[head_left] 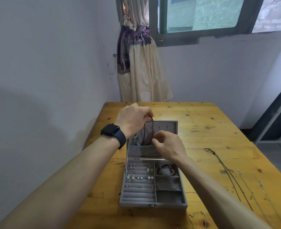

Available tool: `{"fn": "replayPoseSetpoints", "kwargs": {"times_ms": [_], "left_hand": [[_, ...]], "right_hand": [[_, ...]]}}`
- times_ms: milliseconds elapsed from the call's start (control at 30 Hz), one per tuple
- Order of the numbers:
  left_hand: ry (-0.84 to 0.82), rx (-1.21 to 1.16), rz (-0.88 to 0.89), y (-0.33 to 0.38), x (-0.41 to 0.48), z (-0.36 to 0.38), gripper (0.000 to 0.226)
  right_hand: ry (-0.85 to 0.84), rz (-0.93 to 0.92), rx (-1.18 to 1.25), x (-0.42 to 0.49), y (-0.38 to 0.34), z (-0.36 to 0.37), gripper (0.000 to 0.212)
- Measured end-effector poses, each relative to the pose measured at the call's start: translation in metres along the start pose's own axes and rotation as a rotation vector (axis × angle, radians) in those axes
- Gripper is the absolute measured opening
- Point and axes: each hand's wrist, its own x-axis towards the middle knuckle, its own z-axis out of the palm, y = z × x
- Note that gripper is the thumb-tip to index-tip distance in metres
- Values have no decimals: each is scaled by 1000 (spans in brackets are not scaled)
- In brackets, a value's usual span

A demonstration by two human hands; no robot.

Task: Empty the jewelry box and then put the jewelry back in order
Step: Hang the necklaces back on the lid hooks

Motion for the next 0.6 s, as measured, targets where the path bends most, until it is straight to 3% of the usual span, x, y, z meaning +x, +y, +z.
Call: {"fn": "replayPoseSetpoints", "kwargs": {"times_ms": [133,367,600], "left_hand": [[-43,26,-21,-1,-8,12,20],[-26,-41,-97,-7,-15,34,18],[100,100,56,-20,-25,47,14]], "right_hand": [[66,22,334,4,-15,-10,23],[100,-12,343,11,-13,-1,21],[135,2,315,13,-9,6,17]]}}
